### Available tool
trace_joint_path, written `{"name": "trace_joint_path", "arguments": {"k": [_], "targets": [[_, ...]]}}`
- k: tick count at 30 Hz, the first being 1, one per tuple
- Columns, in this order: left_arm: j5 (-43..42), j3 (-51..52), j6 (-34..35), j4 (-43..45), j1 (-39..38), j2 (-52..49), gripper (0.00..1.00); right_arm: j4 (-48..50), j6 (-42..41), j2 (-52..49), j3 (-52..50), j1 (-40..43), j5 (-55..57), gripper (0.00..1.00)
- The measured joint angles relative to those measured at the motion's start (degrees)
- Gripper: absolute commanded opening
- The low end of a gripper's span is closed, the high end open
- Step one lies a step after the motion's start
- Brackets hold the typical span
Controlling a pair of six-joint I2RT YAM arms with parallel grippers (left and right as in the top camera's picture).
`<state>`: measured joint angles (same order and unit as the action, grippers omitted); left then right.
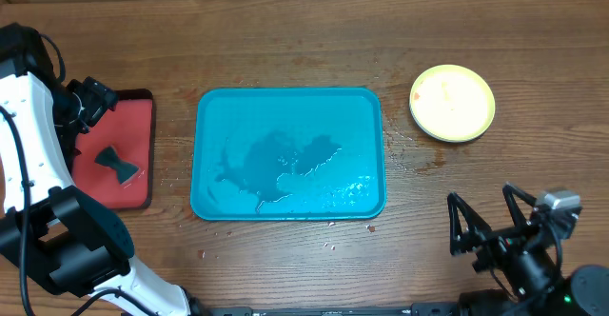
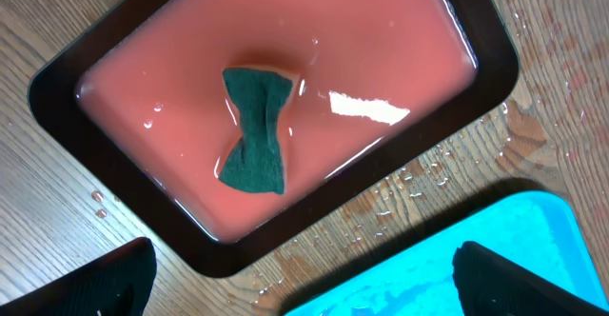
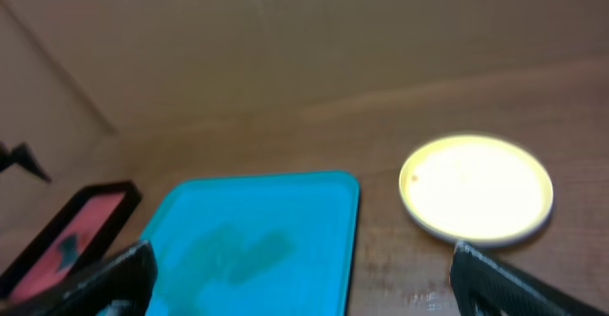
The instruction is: Clean dirty plates on tray and stack at the side
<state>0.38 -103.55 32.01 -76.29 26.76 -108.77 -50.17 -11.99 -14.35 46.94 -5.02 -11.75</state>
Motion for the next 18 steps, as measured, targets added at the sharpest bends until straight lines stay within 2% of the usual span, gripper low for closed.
{"name": "trace_joint_path", "arguments": {"k": [12, 18], "targets": [[0.0, 0.0, 0.0, 0.0, 0.0, 0.0, 1.00, 25.2, 0.0, 12.8, -26.8, 0.0, 2.4, 1.00], [0.0, 0.0, 0.0, 0.0, 0.0, 0.0, 1.00, 37.2, 0.0, 13.5, -35.7, 0.0, 2.8, 1.00]]}}
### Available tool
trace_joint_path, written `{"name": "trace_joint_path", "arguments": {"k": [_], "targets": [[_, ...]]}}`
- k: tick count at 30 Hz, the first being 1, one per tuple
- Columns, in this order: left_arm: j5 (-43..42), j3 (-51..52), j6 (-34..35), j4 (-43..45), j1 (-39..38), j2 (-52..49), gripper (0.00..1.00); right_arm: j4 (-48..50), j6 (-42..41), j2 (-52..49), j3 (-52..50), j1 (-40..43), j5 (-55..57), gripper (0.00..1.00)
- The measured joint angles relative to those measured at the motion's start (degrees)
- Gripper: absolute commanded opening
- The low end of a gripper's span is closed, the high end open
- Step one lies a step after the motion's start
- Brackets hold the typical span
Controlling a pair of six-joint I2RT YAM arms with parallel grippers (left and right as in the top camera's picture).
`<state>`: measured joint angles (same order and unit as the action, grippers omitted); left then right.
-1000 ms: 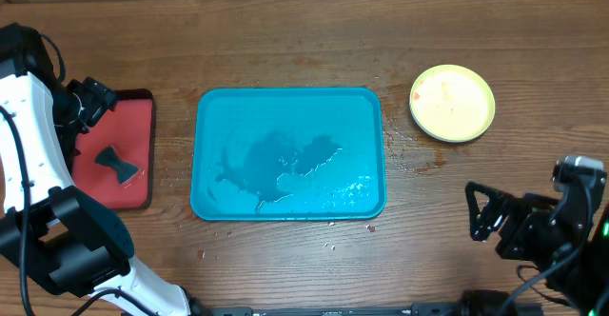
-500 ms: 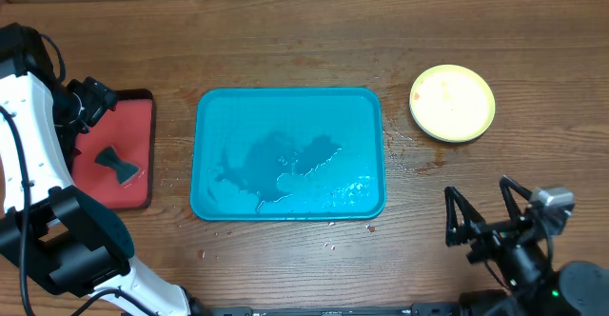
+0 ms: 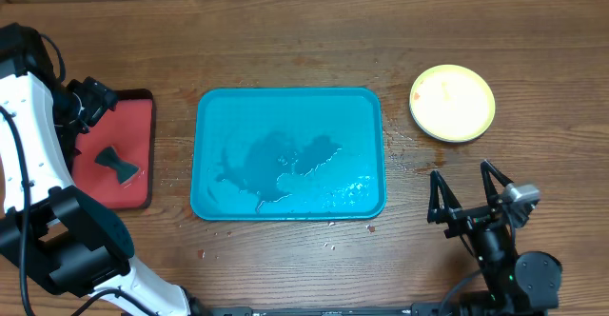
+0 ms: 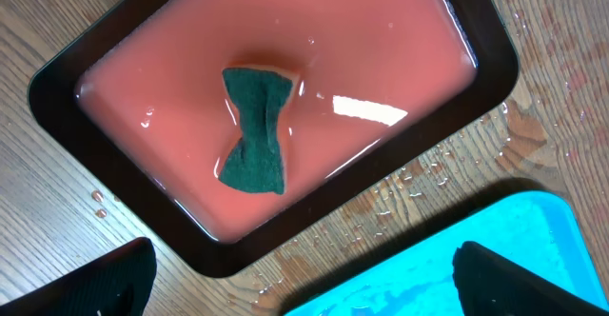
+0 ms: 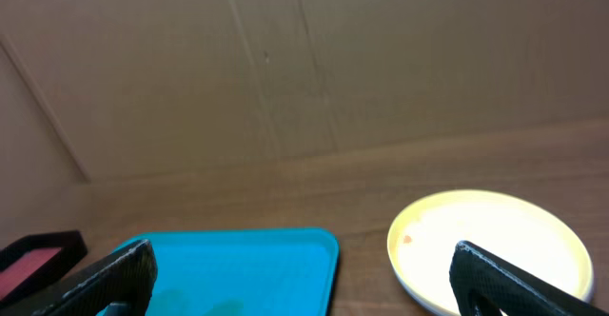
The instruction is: Clean dirty plates on tray and stack at the side
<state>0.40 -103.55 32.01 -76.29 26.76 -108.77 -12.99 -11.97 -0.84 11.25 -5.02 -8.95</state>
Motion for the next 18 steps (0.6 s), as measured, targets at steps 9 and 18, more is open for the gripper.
{"name": "trace_joint_path", "arguments": {"k": [9, 18], "targets": [[0.0, 0.0, 0.0, 0.0, 0.0, 0.0, 1.00, 12.5, 0.0, 0.0, -9.6, 0.0, 1.1, 1.00], [0.0, 0.0, 0.0, 0.0, 0.0, 0.0, 1.00, 8.2, 0.0, 0.0, -10.2, 0.0, 4.3, 1.00]]}}
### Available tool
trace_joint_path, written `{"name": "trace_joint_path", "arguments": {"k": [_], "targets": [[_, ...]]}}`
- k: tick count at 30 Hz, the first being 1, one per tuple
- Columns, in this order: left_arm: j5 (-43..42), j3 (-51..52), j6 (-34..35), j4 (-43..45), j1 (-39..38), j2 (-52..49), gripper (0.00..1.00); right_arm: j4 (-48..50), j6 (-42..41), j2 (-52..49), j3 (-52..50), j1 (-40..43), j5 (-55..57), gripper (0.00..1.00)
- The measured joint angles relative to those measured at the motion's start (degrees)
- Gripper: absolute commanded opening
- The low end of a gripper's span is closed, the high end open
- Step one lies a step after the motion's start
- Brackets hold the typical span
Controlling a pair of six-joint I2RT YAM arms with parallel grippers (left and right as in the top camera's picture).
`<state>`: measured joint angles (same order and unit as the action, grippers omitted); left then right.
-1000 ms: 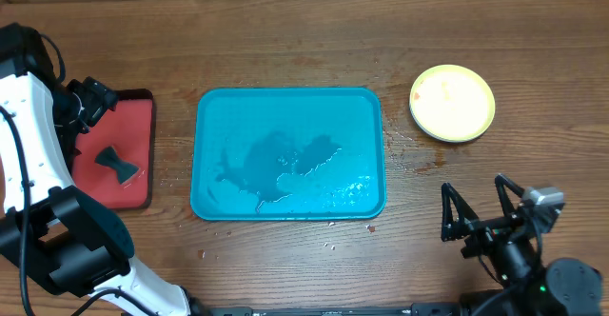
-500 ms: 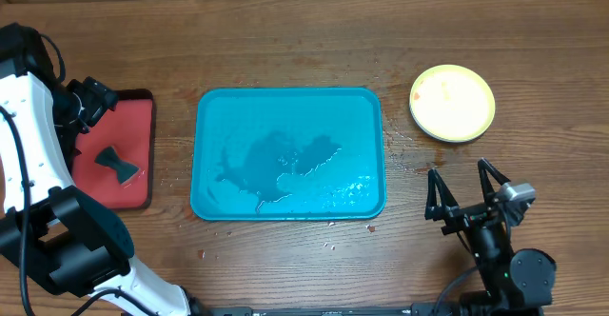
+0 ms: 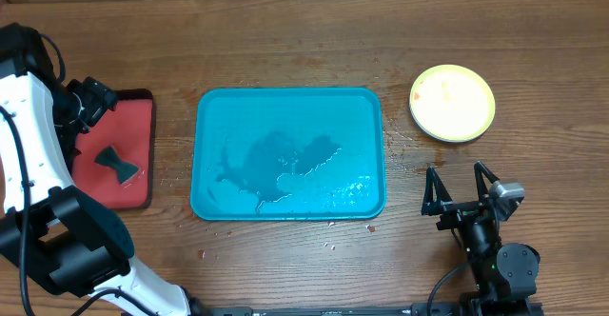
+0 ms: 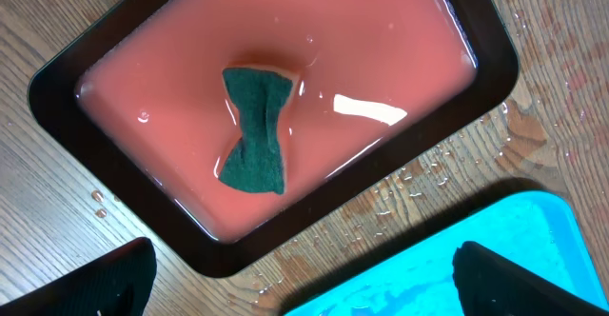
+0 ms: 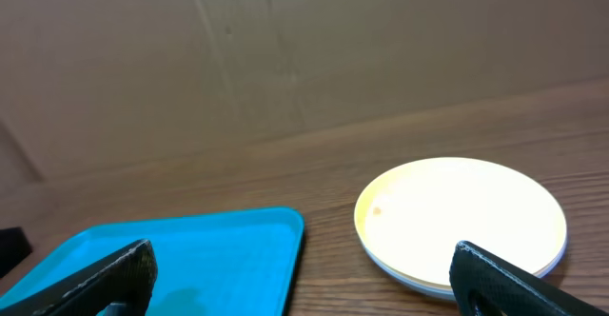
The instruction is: Clean dirty plates on tray and stack at the side
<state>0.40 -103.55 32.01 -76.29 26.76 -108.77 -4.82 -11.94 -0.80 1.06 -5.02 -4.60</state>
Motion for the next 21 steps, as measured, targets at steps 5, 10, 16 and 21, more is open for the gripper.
{"name": "trace_joint_path", "arguments": {"k": [5, 10, 16, 21], "targets": [[0.0, 0.0, 0.0, 0.0, 0.0, 0.0, 1.00, 0.0, 0.3, 0.0, 0.0, 0.0, 1.0, 1.00], [0.0, 0.0, 0.0, 0.0, 0.0, 0.0, 1.00, 0.0, 0.5, 0.0, 0.0, 0.0, 1.2, 1.00], [0.0, 0.0, 0.0, 0.0, 0.0, 0.0, 1.00, 0.0, 0.5, 0.0, 0.0, 0.0, 1.2, 1.00], [0.0, 0.0, 0.0, 0.0, 0.0, 0.0, 1.00, 0.0, 0.6, 0.0, 0.0, 0.0, 1.2, 1.00]]}}
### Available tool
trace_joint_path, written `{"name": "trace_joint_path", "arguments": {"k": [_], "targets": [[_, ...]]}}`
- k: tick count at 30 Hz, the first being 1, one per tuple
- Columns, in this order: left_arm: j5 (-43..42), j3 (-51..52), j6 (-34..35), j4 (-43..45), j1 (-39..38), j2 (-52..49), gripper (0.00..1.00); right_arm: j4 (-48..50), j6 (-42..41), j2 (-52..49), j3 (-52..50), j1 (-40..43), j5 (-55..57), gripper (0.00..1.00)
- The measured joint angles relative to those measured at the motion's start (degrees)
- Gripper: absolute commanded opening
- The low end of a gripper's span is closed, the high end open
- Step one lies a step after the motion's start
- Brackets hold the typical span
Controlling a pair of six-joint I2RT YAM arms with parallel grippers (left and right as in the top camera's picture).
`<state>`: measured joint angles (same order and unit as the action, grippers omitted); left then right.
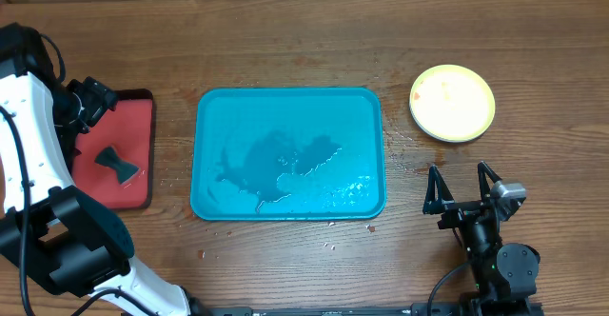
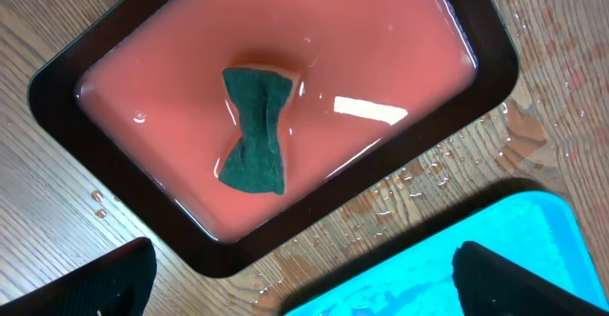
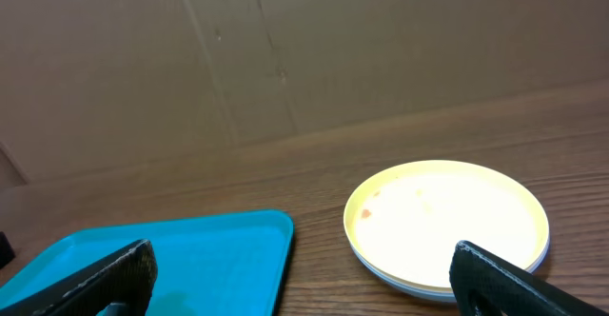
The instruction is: Clean dirty plates on tray and stack at the side
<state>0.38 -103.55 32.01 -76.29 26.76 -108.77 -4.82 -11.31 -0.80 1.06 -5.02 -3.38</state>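
Observation:
A blue tray (image 1: 288, 152) lies mid-table, wet with puddles and bare of plates; its corner shows in the left wrist view (image 2: 457, 268) and the right wrist view (image 3: 190, 254). Pale yellow plates (image 1: 452, 103) sit stacked at the right, also seen ahead of my right gripper (image 3: 445, 223). A green sponge (image 1: 118, 161) lies in pink liquid in a dark-rimmed basin (image 2: 276, 107). My left gripper (image 2: 303, 283) hangs open above the basin's edge. My right gripper (image 1: 464, 190) stands open near the table's front right, holding nothing.
Water drops (image 2: 409, 178) lie on the wood between the basin and the tray. A brown cardboard wall (image 3: 304, 49) backs the table. My left arm's white body (image 1: 33, 154) runs along the left edge.
My right gripper turned slightly, so the plates sit a little more to the left in its view. The left arm, sponge, tray and plates have not moved.
My right gripper was open at the front right corner, then stood further left below the plate stack, and has stayed there since with small changes of aim. My left gripper stayed open over the basin throughout, with the sponge lying in the liquid.

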Motion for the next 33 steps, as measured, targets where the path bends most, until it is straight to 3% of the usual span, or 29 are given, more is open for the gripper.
{"name": "trace_joint_path", "arguments": {"k": [26, 33], "targets": [[0.2, 0.0, -0.9, -2.3, 0.0, 0.1, 1.00, 0.0, 0.0, 0.0, 0.0, 0.0, 0.0, 1.00], [1.6, 0.8, -1.3, -2.8, -0.4, 7.1, 1.00, 0.0, 0.0, 0.0, 0.0, 0.0, 0.0, 1.00]]}}
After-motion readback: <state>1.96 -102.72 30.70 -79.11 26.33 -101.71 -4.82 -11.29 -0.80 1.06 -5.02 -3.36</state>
